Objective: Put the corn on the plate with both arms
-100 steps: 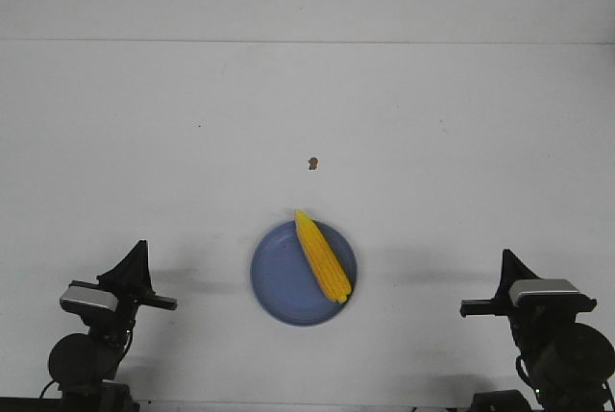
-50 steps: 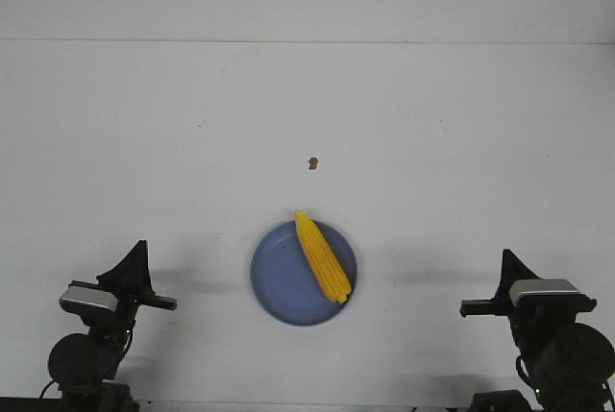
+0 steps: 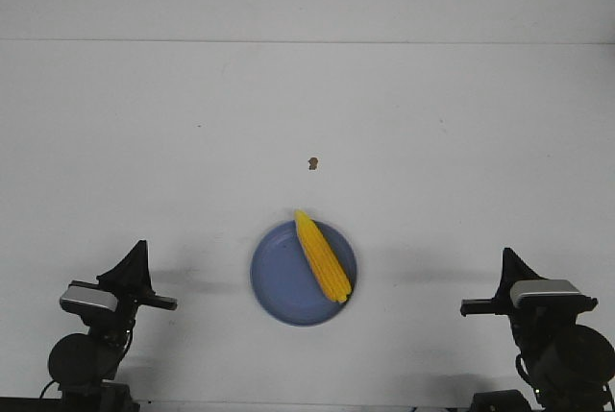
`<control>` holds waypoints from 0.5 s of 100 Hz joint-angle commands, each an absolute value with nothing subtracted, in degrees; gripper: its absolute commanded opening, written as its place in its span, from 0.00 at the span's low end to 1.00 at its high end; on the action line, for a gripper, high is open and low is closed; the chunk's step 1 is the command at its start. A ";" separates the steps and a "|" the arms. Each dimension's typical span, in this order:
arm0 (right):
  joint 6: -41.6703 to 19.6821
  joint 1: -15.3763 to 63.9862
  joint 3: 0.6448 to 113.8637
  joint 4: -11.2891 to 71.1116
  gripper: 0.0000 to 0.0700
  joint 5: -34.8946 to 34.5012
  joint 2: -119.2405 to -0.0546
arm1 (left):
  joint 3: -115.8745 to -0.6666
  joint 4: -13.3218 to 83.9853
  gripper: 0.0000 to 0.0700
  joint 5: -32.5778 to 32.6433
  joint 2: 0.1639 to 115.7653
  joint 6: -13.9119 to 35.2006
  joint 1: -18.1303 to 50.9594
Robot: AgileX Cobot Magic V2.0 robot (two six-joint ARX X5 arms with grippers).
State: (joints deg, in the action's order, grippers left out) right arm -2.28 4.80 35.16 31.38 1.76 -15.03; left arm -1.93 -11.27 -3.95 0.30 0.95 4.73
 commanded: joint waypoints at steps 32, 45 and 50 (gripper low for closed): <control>-1.52 3.62 20.27 18.57 0.00 1.93 -2.79 | -0.80 -12.05 0.02 -3.86 0.19 1.06 4.73; -1.76 1.52 15.62 14.76 0.00 1.91 -0.08 | -0.80 -12.05 0.02 -3.84 0.19 1.06 4.73; -1.74 0.60 14.66 13.96 0.00 1.80 -0.08 | -0.80 -12.03 0.02 -3.84 0.19 1.06 4.73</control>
